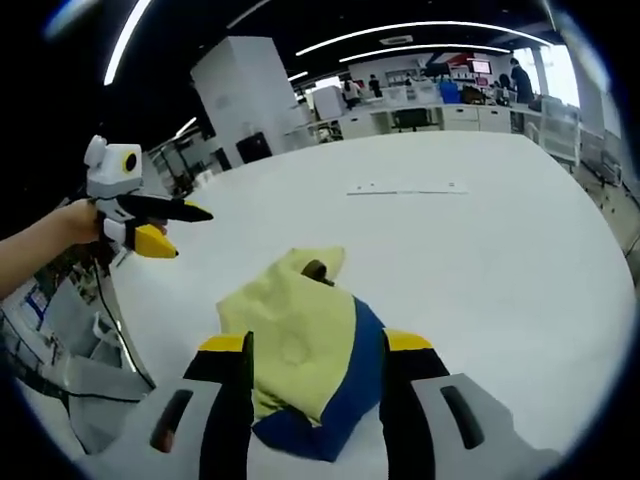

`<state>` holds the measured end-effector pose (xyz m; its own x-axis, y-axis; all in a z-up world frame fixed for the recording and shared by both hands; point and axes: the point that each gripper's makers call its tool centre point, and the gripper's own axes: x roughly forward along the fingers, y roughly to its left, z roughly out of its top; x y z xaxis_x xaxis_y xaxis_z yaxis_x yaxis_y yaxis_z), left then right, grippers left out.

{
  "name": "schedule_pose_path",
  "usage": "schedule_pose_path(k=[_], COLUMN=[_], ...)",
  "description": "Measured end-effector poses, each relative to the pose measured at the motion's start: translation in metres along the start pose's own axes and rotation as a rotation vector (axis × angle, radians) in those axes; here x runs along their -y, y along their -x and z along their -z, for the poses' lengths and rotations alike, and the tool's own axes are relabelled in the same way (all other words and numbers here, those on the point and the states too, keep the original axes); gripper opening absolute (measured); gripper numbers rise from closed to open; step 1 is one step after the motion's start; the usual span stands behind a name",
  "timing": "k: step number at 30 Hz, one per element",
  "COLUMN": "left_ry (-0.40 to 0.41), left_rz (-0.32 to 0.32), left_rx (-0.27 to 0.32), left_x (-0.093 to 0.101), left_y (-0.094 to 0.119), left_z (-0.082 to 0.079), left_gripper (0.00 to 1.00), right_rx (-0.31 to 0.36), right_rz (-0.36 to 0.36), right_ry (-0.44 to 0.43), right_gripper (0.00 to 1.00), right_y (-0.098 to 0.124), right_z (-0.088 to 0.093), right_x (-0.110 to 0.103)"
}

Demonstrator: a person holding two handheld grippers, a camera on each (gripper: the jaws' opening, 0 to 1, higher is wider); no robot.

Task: Fold the garment on the visible template until the final outline fits inside the template.

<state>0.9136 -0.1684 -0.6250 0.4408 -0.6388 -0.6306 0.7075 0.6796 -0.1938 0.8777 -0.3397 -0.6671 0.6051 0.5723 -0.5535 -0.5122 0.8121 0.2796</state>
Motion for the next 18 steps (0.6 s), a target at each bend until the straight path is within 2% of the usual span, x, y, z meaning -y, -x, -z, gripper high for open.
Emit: schedule_pose_path(k=[18], left_ry=[-0.008], left_rz=[0.029], left_rx=[-0.029], left_x=[-0.002], left_y=[-0.015], left_z=[0.001], left_gripper=[0.70], right_rx=[-0.030], right_rz=[-0.002], right_ry=[-0.018], right_gripper=[0.50], right_y=[-0.011], right_z=[0.009], right_x=[0.004])
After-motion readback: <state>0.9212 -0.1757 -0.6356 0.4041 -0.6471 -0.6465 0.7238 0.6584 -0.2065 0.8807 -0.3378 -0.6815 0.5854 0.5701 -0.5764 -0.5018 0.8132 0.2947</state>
